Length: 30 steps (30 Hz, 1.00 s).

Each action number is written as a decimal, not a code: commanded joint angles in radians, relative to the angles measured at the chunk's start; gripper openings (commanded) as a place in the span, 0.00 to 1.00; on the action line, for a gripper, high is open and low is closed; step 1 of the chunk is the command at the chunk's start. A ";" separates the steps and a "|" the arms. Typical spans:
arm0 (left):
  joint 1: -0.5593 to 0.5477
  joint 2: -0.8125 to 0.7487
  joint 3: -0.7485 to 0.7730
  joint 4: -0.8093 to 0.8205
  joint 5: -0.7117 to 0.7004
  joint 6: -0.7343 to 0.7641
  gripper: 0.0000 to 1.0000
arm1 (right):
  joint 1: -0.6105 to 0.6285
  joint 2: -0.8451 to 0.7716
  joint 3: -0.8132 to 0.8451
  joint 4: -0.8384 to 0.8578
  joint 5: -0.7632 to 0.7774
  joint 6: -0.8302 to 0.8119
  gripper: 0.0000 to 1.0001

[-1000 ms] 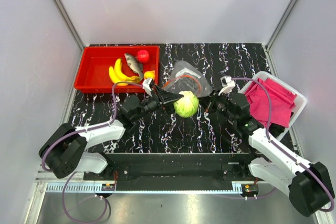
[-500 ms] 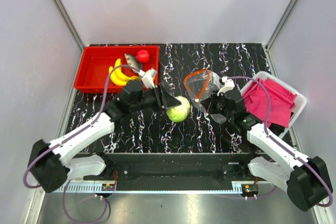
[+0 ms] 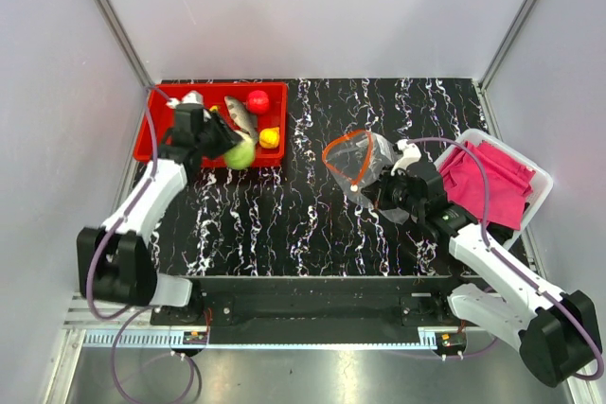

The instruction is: Open the zip-top bag and remove the fake food

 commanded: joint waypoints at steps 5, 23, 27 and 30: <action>0.338 0.205 0.091 0.198 -0.124 -0.029 0.00 | -0.004 -0.028 0.039 -0.010 -0.057 -0.010 0.00; 0.521 0.458 0.273 0.122 -0.138 -0.033 0.44 | -0.005 -0.002 0.062 -0.001 -0.101 0.005 0.00; 0.521 0.428 0.265 0.102 -0.150 -0.033 0.87 | -0.005 -0.001 0.055 -0.003 -0.107 0.010 0.00; 0.521 0.394 0.252 0.086 -0.159 -0.030 0.96 | -0.005 0.007 0.054 -0.003 -0.112 0.013 0.00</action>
